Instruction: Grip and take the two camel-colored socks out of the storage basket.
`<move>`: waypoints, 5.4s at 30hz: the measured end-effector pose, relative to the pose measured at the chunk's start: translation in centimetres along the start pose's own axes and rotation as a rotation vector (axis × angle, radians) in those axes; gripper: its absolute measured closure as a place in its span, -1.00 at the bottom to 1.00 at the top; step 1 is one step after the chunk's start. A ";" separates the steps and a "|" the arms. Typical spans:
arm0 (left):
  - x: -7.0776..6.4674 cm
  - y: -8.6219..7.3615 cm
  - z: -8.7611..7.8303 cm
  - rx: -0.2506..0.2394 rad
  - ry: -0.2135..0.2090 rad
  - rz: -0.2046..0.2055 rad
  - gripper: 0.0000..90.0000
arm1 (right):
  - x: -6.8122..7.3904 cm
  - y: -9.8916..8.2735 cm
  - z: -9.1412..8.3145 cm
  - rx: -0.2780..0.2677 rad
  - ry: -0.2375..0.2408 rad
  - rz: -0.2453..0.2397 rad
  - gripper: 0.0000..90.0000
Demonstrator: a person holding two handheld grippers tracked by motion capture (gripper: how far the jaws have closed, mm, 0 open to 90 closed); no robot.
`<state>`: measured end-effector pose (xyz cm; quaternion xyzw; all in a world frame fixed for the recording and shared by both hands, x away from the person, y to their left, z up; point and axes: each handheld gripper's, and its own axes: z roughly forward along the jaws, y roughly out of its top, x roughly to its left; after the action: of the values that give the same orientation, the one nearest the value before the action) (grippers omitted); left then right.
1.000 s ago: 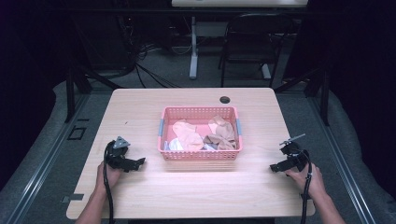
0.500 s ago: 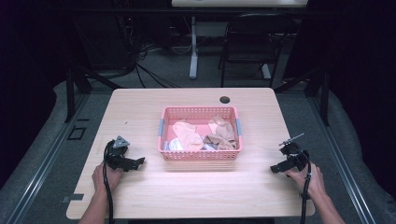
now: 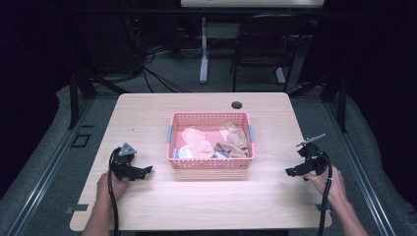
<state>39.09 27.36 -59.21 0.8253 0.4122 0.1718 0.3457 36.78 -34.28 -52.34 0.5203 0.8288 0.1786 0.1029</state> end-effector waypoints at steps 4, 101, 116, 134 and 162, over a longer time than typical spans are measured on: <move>0.0 0.0 0.0 -0.001 0.001 0.004 -1.00 | 0.5 0.9 -1.2 -0.029 -0.002 -0.026 -1.00; -0.4 0.1 0.1 0.002 0.022 -0.018 -1.00 | 14.9 19.3 0.1 0.078 0.153 -0.315 0.90; -0.4 0.1 0.1 0.001 0.026 -0.024 -1.00 | 14.6 19.9 -1.8 0.068 0.143 -0.310 0.90; -0.5 0.1 0.1 0.003 0.027 -0.024 -1.00 | 14.4 20.0 -3.3 0.057 0.154 -0.310 0.91; -0.5 0.1 0.0 0.003 0.035 -0.028 -1.00 | 11.7 19.5 -7.7 0.038 0.133 -0.289 0.91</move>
<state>38.84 26.87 -59.17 0.8168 0.4301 0.1804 0.3395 45.01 -17.50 -37.23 0.3845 0.9032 0.1800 0.0625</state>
